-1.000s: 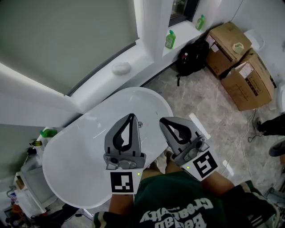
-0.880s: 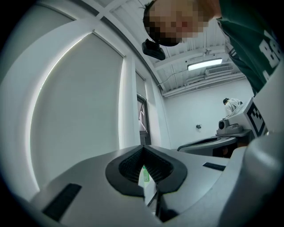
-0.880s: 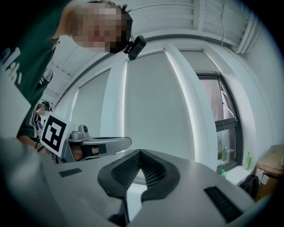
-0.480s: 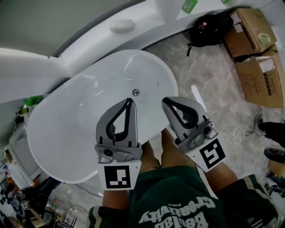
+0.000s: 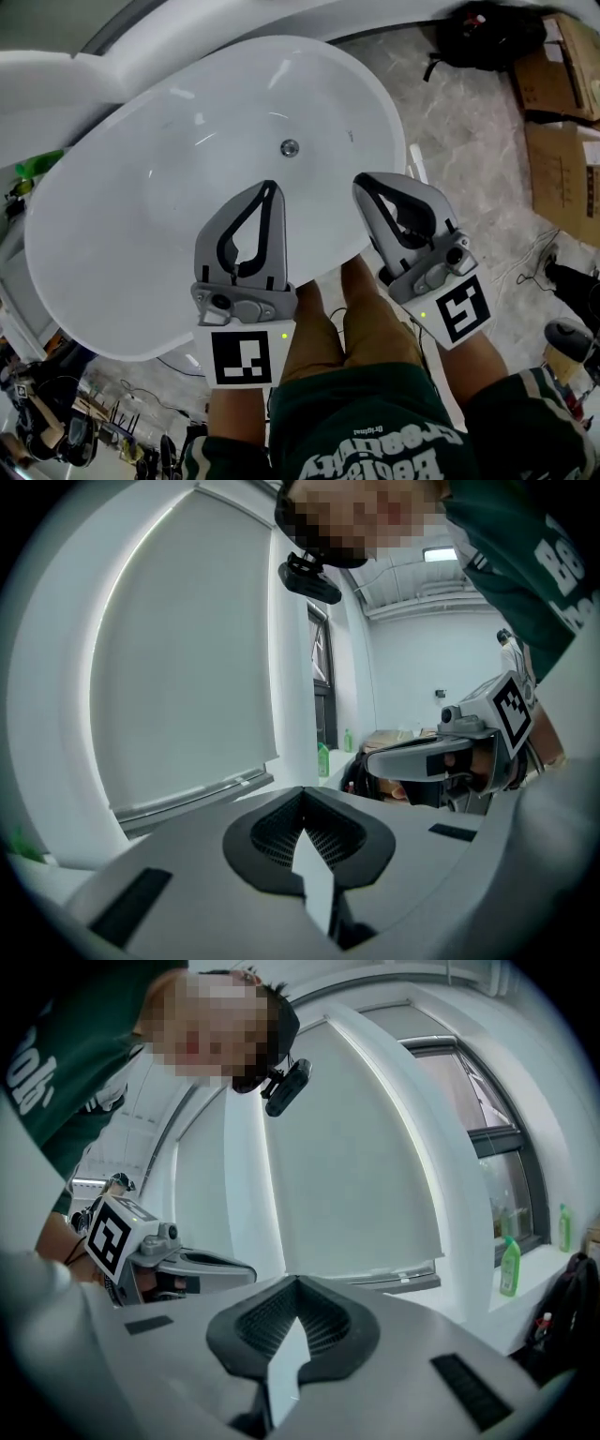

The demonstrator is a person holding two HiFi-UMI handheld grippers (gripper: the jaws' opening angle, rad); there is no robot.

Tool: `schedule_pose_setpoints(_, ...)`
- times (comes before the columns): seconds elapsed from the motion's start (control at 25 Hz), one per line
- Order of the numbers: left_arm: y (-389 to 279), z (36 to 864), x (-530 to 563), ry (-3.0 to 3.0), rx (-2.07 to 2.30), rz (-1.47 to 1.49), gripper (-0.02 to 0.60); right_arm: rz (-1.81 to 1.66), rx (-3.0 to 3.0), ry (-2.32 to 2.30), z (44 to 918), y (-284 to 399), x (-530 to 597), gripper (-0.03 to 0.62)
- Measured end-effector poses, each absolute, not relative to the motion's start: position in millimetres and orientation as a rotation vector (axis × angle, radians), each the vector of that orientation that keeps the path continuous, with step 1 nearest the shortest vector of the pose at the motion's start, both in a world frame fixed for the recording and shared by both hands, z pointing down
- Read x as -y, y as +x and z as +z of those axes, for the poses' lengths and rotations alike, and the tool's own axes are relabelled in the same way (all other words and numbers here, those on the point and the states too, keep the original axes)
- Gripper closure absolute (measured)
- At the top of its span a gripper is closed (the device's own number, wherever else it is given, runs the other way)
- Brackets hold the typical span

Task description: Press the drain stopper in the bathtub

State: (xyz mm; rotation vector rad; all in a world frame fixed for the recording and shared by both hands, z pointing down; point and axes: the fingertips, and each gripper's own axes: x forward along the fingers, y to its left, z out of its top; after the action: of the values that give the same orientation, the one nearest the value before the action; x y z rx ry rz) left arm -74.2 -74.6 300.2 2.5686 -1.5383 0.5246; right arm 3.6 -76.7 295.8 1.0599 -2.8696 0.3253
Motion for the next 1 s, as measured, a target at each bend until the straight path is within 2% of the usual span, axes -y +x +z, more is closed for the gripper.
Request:
schedule_pose_setpoints(0.72, -82.5, 526.8, 96.2, 2.454, 1.341, 0.715, 0.574, 0.402, 2.863, 0.922, 481.3, -28.1, 107.2, 0.579)
schedule_pose_setpoints(1.0, -98.8, 629.9, 101.3, 2.351, 1.264, 0.891, 0.574, 0.413, 2.859, 0.872, 540.9, -39.5, 123.9, 0.579)
